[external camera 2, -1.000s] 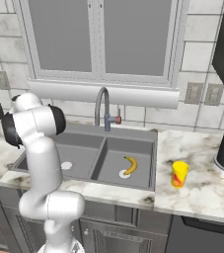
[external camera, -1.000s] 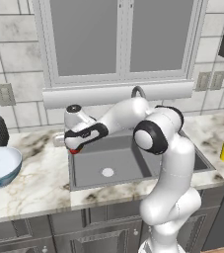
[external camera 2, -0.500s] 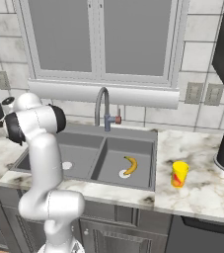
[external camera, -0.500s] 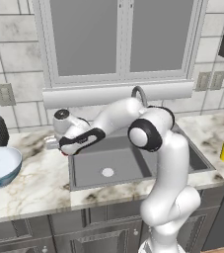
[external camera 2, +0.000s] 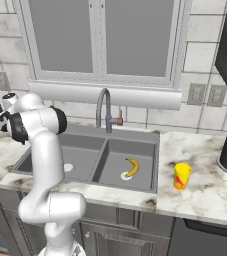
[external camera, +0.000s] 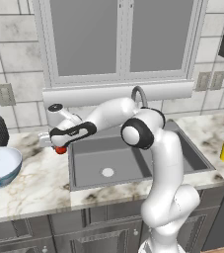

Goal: Remove the banana and apple from the sink. Then move the bowl and cup from the counter to the sink for washing.

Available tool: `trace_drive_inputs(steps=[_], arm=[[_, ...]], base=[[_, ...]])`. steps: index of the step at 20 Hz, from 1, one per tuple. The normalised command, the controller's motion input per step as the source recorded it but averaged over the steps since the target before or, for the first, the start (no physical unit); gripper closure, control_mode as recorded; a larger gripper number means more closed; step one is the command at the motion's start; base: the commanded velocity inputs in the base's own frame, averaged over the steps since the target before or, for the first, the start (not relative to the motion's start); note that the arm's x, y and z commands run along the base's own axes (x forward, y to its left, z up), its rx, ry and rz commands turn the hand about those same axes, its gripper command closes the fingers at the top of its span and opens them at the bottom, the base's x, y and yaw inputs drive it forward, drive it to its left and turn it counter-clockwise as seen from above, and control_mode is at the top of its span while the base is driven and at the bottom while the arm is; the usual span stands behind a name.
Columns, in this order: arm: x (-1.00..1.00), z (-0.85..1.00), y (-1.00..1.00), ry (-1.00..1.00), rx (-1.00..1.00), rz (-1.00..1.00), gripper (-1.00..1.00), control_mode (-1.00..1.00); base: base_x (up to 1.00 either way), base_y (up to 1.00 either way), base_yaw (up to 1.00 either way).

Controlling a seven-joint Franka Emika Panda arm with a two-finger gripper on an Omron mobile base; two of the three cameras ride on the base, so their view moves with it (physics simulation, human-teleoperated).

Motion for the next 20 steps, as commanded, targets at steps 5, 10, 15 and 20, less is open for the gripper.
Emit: trace_drive_inputs(steps=[5, 10, 15, 20], arm=[[0.17, -0.01, 0.22, 0.00, 0.00, 0.00, 1.00, -1.00], [0.18, -0.06, 0.24, -0.01, 0.00, 0.00, 1.00, -1.00], [0.18, -0.09, 0.23, 0.00, 0.00, 0.00, 1.00, -1.00], [0.16, -0.11, 0.18, 0.00, 0.00, 0.00, 1.00, -1.00]], base=[[0.00, 0.00, 0.00], [0.00, 0.00, 0.00], [0.00, 0.00, 0.00], [0.00, 0.00, 0.00]])
